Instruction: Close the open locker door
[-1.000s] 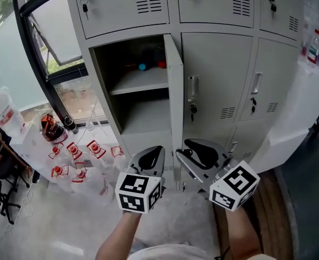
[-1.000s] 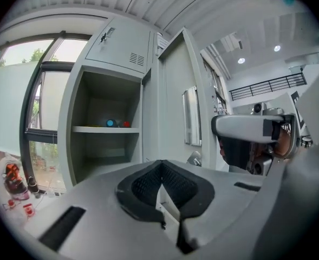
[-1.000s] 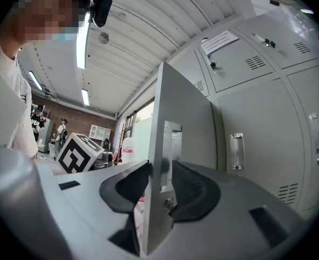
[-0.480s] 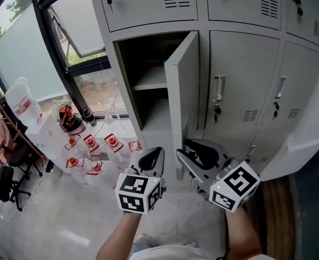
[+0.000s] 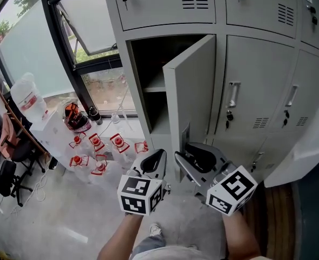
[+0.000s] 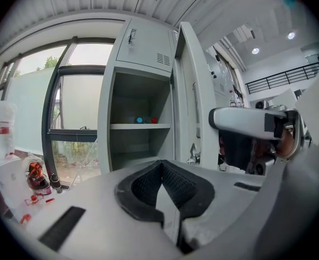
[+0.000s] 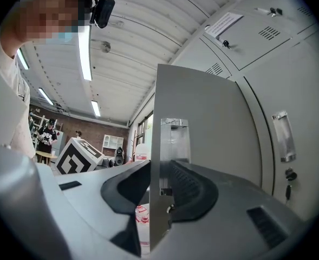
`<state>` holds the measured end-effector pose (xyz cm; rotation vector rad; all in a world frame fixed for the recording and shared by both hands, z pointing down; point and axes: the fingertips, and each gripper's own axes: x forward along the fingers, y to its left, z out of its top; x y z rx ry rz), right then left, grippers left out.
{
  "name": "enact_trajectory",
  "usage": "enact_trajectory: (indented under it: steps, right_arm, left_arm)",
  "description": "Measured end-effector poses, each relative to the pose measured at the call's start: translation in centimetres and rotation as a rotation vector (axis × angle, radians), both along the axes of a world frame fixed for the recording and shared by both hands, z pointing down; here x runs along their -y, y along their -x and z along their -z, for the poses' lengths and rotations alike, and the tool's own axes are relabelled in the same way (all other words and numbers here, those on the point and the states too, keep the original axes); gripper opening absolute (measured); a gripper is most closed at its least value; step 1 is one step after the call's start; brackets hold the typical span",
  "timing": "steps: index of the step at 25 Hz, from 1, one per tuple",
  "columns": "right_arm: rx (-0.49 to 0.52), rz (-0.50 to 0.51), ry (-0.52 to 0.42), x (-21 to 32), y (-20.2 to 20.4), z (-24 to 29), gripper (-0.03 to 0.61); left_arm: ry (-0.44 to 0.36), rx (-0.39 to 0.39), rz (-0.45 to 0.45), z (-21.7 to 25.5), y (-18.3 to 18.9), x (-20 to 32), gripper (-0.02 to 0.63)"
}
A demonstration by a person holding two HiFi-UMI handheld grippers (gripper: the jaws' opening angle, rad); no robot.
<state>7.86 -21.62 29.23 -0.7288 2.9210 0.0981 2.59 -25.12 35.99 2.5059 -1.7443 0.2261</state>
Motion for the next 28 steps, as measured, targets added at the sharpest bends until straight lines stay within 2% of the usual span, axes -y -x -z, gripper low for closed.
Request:
enact_trajectory:
  steps: [14,28]
  right_arm:
    - [-0.032,-0.055,0.017,3.4,6.0,0.0,0.101]
    - [-0.016,-0.178,0.011,7.6,10.4,-0.1,0.099]
  left_arm:
    - [-0.015,-0.055,-0.004,0.3,5.5,3.9,0.008]
    - [-0.014,-0.08,-0.016,0.2,10.3,6.5,0.008]
